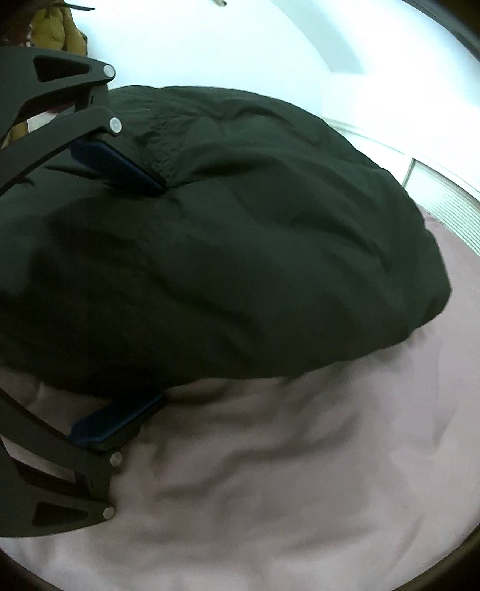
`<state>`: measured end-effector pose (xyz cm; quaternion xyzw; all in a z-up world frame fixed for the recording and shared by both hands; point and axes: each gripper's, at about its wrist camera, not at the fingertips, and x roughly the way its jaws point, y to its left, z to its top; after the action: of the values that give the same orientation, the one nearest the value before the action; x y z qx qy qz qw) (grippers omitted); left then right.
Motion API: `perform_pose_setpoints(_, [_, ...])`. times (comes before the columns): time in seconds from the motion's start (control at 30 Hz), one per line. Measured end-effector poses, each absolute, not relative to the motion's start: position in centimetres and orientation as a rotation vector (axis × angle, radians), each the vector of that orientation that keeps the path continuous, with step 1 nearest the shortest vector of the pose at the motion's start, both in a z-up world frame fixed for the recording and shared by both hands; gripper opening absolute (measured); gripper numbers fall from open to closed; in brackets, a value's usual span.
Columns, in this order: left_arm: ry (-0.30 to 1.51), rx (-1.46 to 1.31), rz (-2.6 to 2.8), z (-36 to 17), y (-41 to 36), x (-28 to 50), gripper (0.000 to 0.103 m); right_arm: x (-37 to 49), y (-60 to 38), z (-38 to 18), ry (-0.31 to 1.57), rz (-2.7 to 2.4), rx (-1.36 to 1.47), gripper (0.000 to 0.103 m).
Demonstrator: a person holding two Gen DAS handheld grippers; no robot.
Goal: Fold large clothes
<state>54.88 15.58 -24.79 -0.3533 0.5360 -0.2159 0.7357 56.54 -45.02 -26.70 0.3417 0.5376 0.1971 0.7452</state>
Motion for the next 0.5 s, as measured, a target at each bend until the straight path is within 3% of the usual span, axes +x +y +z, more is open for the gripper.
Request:
perform_pose_setpoints(0.27, [1.163, -0.912, -0.651, -25.8, 14.1, 54.7, 0.102, 58.2, -41.5, -27.7, 1.171, 0.618, 0.789, 0.103])
perform_pose_setpoints(0.5, [1.247, -0.855, -0.639, -27.0, 13.0, 55.2, 0.102, 58.9, -40.1, -29.0, 1.168, 0.663, 0.801, 0.103])
